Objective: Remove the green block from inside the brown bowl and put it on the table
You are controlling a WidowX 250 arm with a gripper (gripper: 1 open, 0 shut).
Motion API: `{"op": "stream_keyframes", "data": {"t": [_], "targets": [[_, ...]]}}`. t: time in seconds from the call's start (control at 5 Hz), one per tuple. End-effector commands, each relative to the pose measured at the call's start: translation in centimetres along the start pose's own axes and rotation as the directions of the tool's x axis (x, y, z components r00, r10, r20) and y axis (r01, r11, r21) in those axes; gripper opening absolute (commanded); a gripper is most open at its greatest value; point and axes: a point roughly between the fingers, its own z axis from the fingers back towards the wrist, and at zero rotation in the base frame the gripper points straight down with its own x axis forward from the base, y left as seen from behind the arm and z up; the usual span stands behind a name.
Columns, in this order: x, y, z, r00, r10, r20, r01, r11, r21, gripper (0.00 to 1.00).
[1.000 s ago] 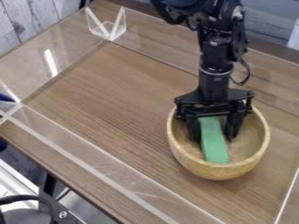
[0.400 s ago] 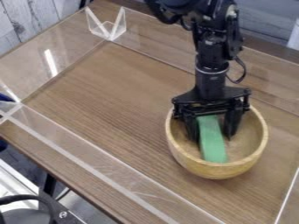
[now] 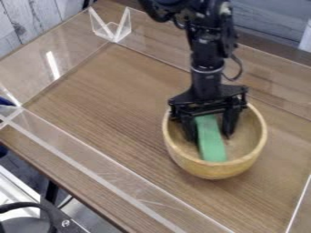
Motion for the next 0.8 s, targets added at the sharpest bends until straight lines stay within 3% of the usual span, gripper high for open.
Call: {"op": "stream_keyframes", "data": {"t": [0.0, 0.2, 0.6], "targets": [[2.1, 3.7, 0.0, 0.997, 0.07, 0.022, -0.07, 0.998, 0.009, 1.0], [3.8, 7.1, 0.4, 0.99, 0.136, 0.036, -0.136, 0.991, 0.003, 1.0], [-1.2, 2.1, -0.3, 1.0, -0.008, 0.008, 0.008, 1.0, 0.01, 1.0]]}}
